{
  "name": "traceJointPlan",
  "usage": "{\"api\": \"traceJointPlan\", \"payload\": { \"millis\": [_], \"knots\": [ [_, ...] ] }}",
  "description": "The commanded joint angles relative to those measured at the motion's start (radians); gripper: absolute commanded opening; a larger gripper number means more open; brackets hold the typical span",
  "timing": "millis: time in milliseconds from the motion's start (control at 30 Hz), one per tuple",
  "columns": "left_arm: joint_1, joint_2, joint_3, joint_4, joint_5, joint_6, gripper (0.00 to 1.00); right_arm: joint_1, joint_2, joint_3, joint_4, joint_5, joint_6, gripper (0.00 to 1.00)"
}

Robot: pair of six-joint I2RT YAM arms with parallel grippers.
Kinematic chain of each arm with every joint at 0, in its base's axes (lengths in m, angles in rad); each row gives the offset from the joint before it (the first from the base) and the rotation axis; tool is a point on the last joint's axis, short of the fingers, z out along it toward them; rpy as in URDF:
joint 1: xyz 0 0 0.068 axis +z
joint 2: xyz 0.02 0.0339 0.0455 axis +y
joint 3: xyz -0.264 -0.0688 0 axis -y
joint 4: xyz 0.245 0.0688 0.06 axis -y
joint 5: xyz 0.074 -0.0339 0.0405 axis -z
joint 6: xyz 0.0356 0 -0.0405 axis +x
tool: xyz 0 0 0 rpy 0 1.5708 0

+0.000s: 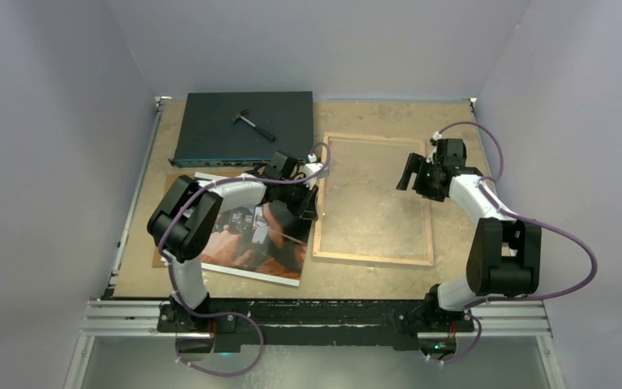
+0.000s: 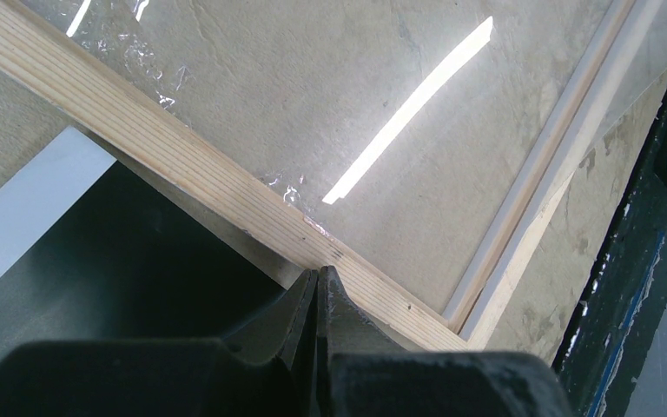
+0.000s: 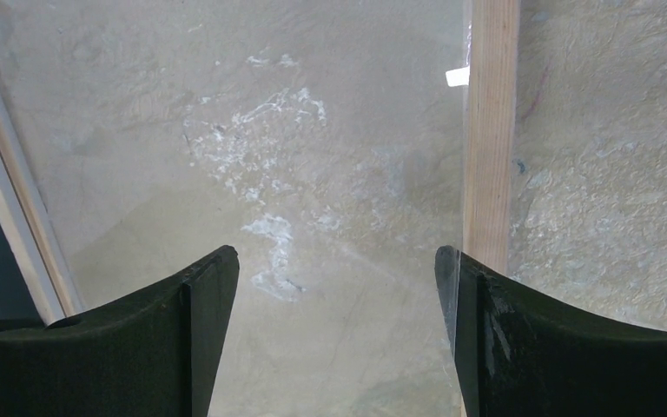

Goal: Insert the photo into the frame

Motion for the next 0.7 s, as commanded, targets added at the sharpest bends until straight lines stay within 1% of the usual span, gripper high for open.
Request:
{"api": "traceJointPlan", "payload": {
  "millis": [0, 100, 267, 433, 667],
  "knots": [
    [0.005, 0.029, 0.002, 0.036, -0.036, 0.022, 0.0, 0.018, 0.008, 0.021, 0.011, 0.025, -0.007, 0.86],
    [0.004, 0.028, 0.003, 0.037, -0.036, 0.021, 0.0, 0.029, 0.01, 0.015, 0.012, 0.041, -0.008, 0.86],
    [0.004, 0.027, 0.003, 0.036, -0.034, 0.021, 0.0, 0.068, 0.015, 0.029, -0.01, 0.139, -0.012, 0.86],
    [0.004, 0.026, 0.006, 0.033, -0.033, 0.019, 0.0, 0.072, 0.024, 0.043, -0.014, 0.157, -0.014, 0.86],
    [0.005, 0.019, -0.001, 0.046, -0.024, 0.013, 0.0, 0.072, 0.036, 0.017, 0.024, 0.151, -0.02, 0.88]
  ]
}}
